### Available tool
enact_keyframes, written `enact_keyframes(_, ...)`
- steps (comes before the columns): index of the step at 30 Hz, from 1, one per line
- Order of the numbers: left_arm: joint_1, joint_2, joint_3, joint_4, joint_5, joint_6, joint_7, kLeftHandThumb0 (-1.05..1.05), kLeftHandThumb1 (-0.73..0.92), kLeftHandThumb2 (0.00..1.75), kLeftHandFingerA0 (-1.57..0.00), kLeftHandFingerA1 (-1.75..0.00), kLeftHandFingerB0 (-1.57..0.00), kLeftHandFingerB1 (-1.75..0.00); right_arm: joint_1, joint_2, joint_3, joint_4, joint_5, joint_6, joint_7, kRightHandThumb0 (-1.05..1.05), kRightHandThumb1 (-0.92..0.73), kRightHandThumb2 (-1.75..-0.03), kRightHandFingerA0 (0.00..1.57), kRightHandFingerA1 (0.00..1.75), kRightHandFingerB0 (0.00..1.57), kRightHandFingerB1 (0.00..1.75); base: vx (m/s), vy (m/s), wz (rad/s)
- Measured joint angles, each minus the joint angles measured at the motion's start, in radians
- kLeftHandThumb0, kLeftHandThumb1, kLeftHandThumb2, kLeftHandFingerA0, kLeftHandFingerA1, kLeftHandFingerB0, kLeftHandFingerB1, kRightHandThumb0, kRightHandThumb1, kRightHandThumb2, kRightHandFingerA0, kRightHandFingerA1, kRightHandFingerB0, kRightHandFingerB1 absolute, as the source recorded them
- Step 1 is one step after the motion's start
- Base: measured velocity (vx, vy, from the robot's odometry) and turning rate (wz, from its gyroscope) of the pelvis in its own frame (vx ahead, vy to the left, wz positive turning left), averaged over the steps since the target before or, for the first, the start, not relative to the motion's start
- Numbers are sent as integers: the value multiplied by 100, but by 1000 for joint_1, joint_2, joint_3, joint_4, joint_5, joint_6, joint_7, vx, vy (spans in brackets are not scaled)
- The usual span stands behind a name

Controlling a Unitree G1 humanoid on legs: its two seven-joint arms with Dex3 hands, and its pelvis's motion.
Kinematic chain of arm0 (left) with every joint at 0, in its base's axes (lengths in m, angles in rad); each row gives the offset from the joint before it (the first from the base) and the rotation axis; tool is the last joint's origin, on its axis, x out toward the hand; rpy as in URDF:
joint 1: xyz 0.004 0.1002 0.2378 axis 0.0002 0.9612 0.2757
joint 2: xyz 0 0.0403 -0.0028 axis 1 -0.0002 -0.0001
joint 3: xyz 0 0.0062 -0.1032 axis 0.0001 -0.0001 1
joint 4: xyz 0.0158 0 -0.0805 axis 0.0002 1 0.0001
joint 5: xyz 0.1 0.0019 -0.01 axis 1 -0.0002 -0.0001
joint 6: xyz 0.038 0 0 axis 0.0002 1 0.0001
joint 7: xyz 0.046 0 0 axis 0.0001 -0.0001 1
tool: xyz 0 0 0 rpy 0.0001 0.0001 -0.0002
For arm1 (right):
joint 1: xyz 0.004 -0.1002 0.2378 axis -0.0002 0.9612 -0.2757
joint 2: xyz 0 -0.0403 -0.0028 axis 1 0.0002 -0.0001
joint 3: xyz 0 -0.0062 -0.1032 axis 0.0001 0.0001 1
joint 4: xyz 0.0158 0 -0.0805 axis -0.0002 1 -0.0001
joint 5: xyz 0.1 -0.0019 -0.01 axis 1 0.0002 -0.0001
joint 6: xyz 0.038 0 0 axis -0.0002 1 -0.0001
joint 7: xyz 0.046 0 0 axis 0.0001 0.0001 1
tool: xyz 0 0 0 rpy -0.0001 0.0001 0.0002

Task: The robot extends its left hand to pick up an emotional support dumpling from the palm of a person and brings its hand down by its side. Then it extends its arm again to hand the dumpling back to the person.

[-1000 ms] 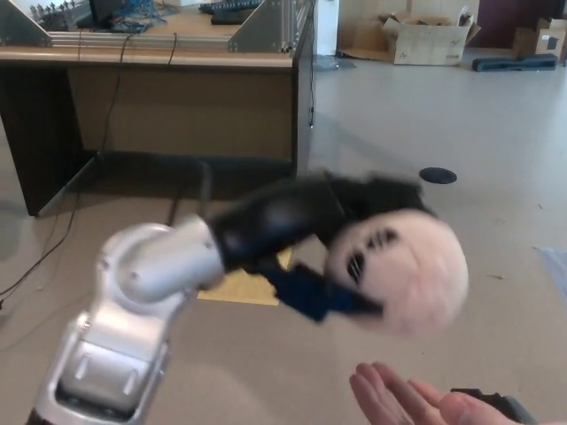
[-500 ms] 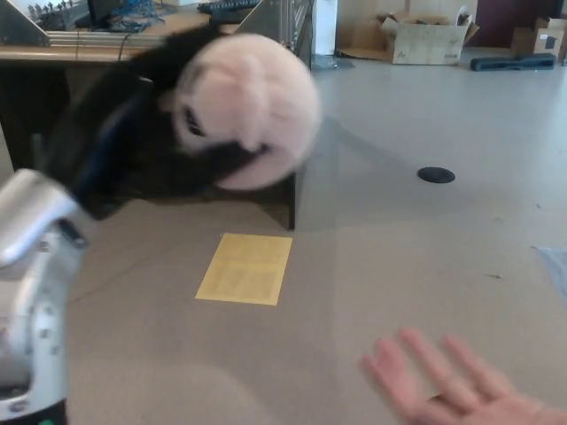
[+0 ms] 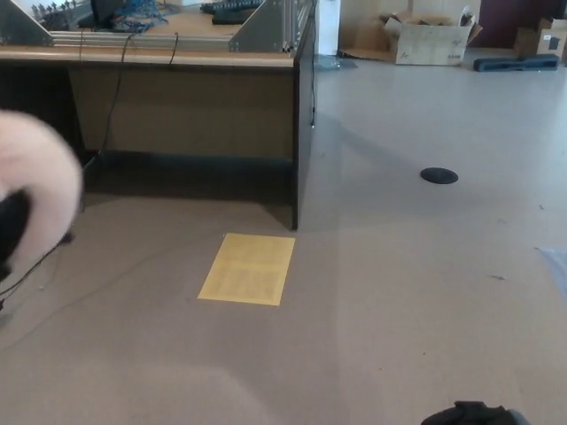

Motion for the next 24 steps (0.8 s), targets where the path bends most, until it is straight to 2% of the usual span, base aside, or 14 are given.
enact_keyframes(1, 24, 0, 18, 16, -14, 13, -1, -31, 89, 69, -74, -163, -60, -104, 7, 0, 0, -1, 0, -1, -1, -29, -57, -57, 81, 68, 77, 51, 0, 0, 0)
enact_keyframes(5, 170, -1, 94, 126, -78, 88, -4, -31, 89, 69, -74, -163, -60, -104, 58, -1, -5, -3, 2, -6, -7, -29, -57, -57, 81, 68, 77, 51, 0, 0, 0)
enact_keyframes(6, 191, -1, 103, 143, -89, 101, -4, -33, 82, 65, -71, -168, -63, -100, 66, -1, -6, -3, 3, -6, -8, -29, -57, -57, 81, 59, 78, 51, 0, 0, 0)
enact_keyframes(8, 256, 1, 120, 201, -123, 137, -4, -33, 82, 65, -71, -168, -63, -100, 81, -1, -7, -3, 3, -9, -11, -29, -57, -57, 81, 59, 78, 51, 0, 0, 0)
enact_keyframes(9, 294, 1, 123, 232, -139, 155, -4, -30, 88, 65, -70, -171, -63, -102, 86, -1, -7, -4, 3, -11, -14, -30, -57, -57, 80, 73, 77, 52, 0, 0, 0)
enact_keyframes(11, 351, 1, 118, 272, -163, 180, -5, -31, 90, 65, -68, -173, -59, -109, 94, -2, -7, -5, 3, -14, -19, -28, -57, -57, 82, 75, 77, 53, 0, 0, 0)
enact_keyframes(13, 410, 1, 104, 309, -189, 202, -7, -31, 90, 65, -68, -173, -59, -109, 103, -2, -7, -8, 3, -18, -23, -28, -57, -57, 82, 75, 77, 53, 0, 0, 0)
enact_keyframes(15, 438, 2, 91, 325, -209, 212, -7, -31, 90, 65, -68, -173, -59, -109, 106, -2, -7, -10, 3, -21, -25, -28, -57, -57, 82, 75, 77, 53, 0, 0, 0)
enact_keyframes(16, 443, 3, 87, 328, -215, 214, -7, -36, 88, 65, -68, -175, -55, -116, 106, -2, -7, -10, 3, -22, -26, -29, -56, -57, 82, 67, 77, 52, 0, 0, 0)
enact_keyframes(19, 460, 28, 70, 354, -245, 220, -8, -33, 91, 64, -67, -174, -50, -121, 106, -2, -7, -11, 3, -28, -29, -28, -56, -56, 82, 63, 79, 52, 0, 0, 0)
enact_keyframes(21, 467, 42, 70, 365, -262, 220, -5, -33, 91, 64, -67, -174, -50, -121, 106, -3, -7, -11, 3, -29, -33, -28, -56, -56, 82, 63, 79, 52, 0, 0, 0)
enact_keyframes(22, 468, 46, 69, 369, -272, 220, -2, -36, 91, 66, -68, -172, -50, -116, 106, -3, -7, -11, 3, -29, -34, -29, -56, -57, 82, 68, 78, 52, 0, 0, 0)
enact_keyframes(24, 469, 64, 69, 387, -292, 221, 0, -35, 91, 65, -68, -174, -48, -118, 104, -3, -7, -11, 3, -29, -36, -29, -56, -57, 82, 68, 78, 52, 0, 0, 0)
